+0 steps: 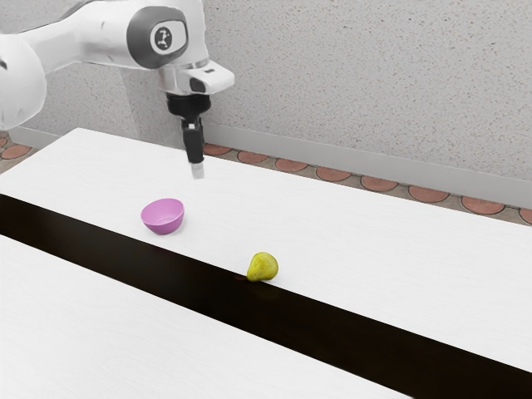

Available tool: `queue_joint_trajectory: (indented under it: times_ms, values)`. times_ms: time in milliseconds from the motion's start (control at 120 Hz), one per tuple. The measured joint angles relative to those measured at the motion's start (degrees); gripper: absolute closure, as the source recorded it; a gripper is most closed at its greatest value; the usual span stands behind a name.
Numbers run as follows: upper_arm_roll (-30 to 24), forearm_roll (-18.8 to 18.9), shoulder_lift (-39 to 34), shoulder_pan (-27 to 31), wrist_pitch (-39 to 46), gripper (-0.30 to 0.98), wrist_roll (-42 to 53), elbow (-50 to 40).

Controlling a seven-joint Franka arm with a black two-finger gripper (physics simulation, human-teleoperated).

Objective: Place the pear in the bowl.

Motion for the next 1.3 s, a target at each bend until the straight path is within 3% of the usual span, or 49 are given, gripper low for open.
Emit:
queue_joint_trajectory:
  times_ms: [133,350,558,1300]
  values:
    - [0.07,-1.4,6.81,-2.6,4.4,0.0,-1.66,1.89]
    - [0.31,-4.45,10.47,-4.33,20.87,0.0,-5.09,-10.11]
    - [0.44,-7.47,17.16,-4.25,30.91,0.0,-8.82,-11.27]
    - [0.93,-7.46,23.68,-5.59,36.59,0.0,-11.1,-10.71]
